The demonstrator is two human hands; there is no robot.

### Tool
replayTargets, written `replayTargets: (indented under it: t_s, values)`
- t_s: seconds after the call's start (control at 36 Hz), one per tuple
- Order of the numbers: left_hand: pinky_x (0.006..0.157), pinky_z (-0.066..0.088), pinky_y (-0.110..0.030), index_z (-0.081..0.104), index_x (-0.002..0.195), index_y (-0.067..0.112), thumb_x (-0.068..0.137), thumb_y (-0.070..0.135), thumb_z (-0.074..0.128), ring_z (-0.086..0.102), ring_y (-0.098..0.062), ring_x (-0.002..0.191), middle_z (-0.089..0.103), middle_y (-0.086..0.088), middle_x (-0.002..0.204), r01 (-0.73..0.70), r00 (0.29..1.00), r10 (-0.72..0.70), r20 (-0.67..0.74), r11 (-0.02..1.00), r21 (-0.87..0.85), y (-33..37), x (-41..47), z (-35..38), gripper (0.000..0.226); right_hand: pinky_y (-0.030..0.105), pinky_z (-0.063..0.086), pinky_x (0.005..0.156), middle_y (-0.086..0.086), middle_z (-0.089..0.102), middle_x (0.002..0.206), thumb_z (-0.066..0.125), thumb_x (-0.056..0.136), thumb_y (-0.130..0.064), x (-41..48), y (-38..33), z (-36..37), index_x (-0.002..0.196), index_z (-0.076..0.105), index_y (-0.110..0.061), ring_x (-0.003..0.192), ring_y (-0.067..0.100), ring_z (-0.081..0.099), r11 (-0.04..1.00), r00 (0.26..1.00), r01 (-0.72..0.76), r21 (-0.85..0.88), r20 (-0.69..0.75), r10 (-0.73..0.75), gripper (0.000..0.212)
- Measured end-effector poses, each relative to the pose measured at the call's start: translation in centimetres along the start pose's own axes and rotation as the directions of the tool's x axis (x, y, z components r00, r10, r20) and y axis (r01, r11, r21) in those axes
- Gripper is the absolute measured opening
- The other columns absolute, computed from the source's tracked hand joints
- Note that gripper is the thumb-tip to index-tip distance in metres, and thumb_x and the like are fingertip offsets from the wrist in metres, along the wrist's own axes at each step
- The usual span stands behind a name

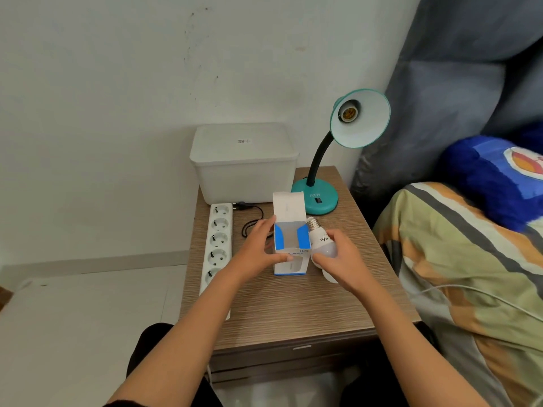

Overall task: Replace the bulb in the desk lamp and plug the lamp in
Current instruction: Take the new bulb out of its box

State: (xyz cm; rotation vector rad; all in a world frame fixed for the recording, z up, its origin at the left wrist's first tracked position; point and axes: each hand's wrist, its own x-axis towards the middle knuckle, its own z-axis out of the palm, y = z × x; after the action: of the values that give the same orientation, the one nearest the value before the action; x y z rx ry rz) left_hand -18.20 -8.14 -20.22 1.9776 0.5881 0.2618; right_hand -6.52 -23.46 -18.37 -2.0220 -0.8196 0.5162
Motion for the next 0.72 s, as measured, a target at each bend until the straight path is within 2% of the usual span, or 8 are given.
replayTargets:
  t_s: [0.11, 0.19, 0.31, 0.42, 0.47, 0.53, 0.61, 0.72]
  values:
    - [0.097, 0.036, -0.018, 0.017, 0.147, 0.022, 0.072, 0.026, 0.079, 0.033, 0.0, 0.122, 0.03, 0.007, 0.142, 0.0, 1.0, 0.0, -0.007, 1.0, 0.013, -0.2, 0.0, -0.1, 0.097, 0.019, 0.05, 0.068, 0.0, 0.055, 0.109, 0.067, 0.082, -0.022, 0.1, 0.1, 0.8, 0.12, 0.048, -0.017, 0.086, 0.006, 0.056, 0.992, 0.998, -0.051, 0.113, -0.034, 0.055, 0.042]
    - [0.102, 0.036, -0.023, 0.017, 0.147, 0.023, 0.07, 0.028, 0.08, 0.033, -0.004, 0.128, 0.03, 0.008, 0.142, 0.003, 1.0, -0.003, -0.009, 1.0, 0.002, -0.4, 0.1, -0.1, 0.1, 0.017, 0.048, 0.064, 0.0, 0.056, 0.105, 0.07, 0.08, -0.022, 0.5, 0.0, 0.9, 0.116, 0.051, -0.014, 0.085, 0.008, 0.056, 0.99, 0.994, -0.066, 0.127, -0.078, 0.076, 0.041]
    - [0.101, 0.033, -0.02, 0.015, 0.148, 0.023, 0.07, 0.027, 0.08, 0.029, 0.001, 0.123, 0.027, 0.008, 0.143, -0.003, 1.0, 0.003, -0.006, 1.0, 0.007, -0.4, 0.1, 0.0, 0.101, 0.018, 0.039, 0.056, -0.005, 0.055, 0.086, 0.071, 0.074, -0.013, 1.7, -0.4, 0.1, 0.099, 0.055, -0.014, 0.071, 0.006, 0.051, 0.99, 0.976, -0.061, 0.128, -0.2, 0.086, 0.029]
    - [0.097, 0.033, -0.009, 0.015, 0.148, 0.021, 0.072, 0.02, 0.079, 0.033, 0.0, 0.124, 0.026, 0.009, 0.143, 0.019, 1.0, -0.018, 0.006, 0.999, -0.043, -0.6, 0.2, 0.1, 0.099, 0.027, 0.046, 0.06, -0.003, 0.054, 0.074, 0.07, 0.077, -0.016, 3.8, -1.1, -0.6, 0.087, 0.057, -0.012, 0.07, 0.013, 0.051, 0.968, 0.948, -0.079, 0.24, -0.283, 0.148, 0.017]
    - [0.093, 0.03, -0.004, 0.015, 0.148, 0.021, 0.073, 0.021, 0.078, 0.03, 0.004, 0.122, 0.024, 0.009, 0.146, 0.016, 1.0, -0.016, 0.003, 0.999, -0.028, -0.6, 0.2, 0.1, 0.098, 0.039, 0.051, 0.07, -0.002, 0.056, 0.075, 0.071, 0.078, -0.022, 4.9, -1.4, -0.6, 0.087, 0.059, -0.011, 0.078, 0.017, 0.054, 0.955, 0.934, -0.092, 0.283, -0.308, 0.181, 0.018]
    - [0.091, 0.027, -0.001, 0.015, 0.148, 0.021, 0.074, 0.023, 0.077, 0.026, 0.006, 0.121, 0.023, 0.011, 0.145, 0.012, 1.0, -0.012, 0.0, 1.0, -0.002, -0.6, 0.2, 0.0, 0.097, 0.042, 0.053, 0.076, 0.001, 0.058, 0.085, 0.071, 0.078, -0.029, 5.9, -1.6, -0.3, 0.089, 0.061, -0.011, 0.084, 0.018, 0.054, 0.947, 0.922, -0.102, 0.305, -0.328, 0.205, 0.023]
    - [0.085, 0.028, 0.007, 0.016, 0.148, 0.021, 0.074, 0.022, 0.077, 0.029, 0.006, 0.12, 0.025, 0.016, 0.136, 0.01, 1.0, -0.01, 0.003, 1.0, -0.015, -0.7, 0.1, 0.0, 0.096, 0.034, 0.05, 0.071, 0.006, 0.06, 0.098, 0.069, 0.079, -0.033, 7.4, -1.8, 0.1, 0.095, 0.062, -0.007, 0.087, 0.017, 0.054, 0.93, 0.913, -0.107, 0.352, -0.336, 0.232, 0.031]
    - [0.092, 0.029, 0.002, 0.016, 0.148, 0.022, 0.075, 0.021, 0.077, 0.032, 0.006, 0.121, 0.024, 0.019, 0.132, 0.007, 1.0, -0.007, 0.012, 1.0, -0.007, -0.6, 0.0, 0.2, 0.095, 0.028, 0.047, 0.065, 0.008, 0.065, 0.1, 0.069, 0.078, -0.037, 8.8, -2.3, 0.5, 0.099, 0.068, -0.007, 0.086, 0.017, 0.057, 0.902, 0.919, -0.14, 0.408, -0.286, 0.272, 0.037]
